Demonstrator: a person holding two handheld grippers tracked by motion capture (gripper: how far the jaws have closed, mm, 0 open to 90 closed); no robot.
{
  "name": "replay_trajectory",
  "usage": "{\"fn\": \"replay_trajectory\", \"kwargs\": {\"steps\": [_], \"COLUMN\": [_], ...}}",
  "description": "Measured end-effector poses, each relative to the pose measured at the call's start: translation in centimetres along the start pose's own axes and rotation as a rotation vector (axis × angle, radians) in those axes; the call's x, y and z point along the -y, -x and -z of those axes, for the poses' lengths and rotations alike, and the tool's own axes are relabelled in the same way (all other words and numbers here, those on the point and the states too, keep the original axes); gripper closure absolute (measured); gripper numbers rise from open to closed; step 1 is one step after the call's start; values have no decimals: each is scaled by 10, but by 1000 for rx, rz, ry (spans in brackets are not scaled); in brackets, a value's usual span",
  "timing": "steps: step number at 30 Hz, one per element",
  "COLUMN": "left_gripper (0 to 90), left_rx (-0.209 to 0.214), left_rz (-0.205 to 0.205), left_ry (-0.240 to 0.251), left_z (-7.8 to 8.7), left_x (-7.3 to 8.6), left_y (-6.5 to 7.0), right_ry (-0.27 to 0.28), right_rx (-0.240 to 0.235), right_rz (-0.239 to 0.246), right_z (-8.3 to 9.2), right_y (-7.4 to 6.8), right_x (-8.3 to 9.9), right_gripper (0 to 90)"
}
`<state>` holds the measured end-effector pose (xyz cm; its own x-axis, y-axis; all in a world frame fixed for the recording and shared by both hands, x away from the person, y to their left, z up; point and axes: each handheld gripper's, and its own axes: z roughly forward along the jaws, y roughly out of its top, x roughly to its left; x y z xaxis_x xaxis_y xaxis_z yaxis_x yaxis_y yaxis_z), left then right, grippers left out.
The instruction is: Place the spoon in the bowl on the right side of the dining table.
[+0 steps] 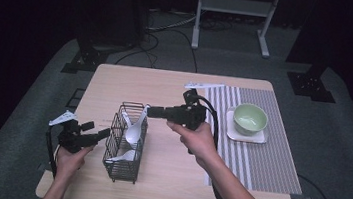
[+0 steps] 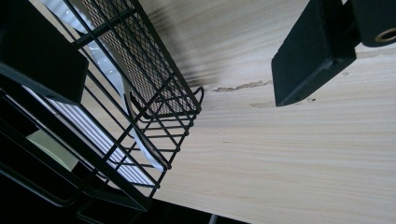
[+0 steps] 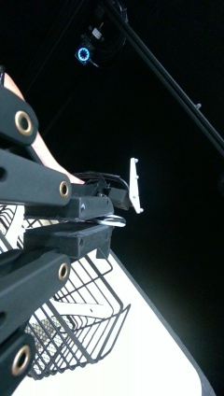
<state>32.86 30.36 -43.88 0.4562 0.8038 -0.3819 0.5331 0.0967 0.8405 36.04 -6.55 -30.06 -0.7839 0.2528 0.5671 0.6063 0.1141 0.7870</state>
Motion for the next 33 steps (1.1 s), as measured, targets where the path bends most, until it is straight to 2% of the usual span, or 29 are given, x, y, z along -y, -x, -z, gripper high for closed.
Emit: {"fn": "replay_trajectory", "kwargs": {"steps": [7,19,33], "left_gripper": [28,28,28], "left_rx": [0,-2,-2], "left_rz": [3,1,3], "left_ry": [0,-4,-3], "left_z": [0,0,0], "left_x": [0,1,1], "left_y": [0,0,0], "right_ry": [26,79,112], "right_rx": [0,16,46], "right_rz": [8,14,0], "right_z": [10,36,57], "right_y": [-2,-7,2], "right_x": [-5,-15,-11], "right_gripper": [860,860,860]}}
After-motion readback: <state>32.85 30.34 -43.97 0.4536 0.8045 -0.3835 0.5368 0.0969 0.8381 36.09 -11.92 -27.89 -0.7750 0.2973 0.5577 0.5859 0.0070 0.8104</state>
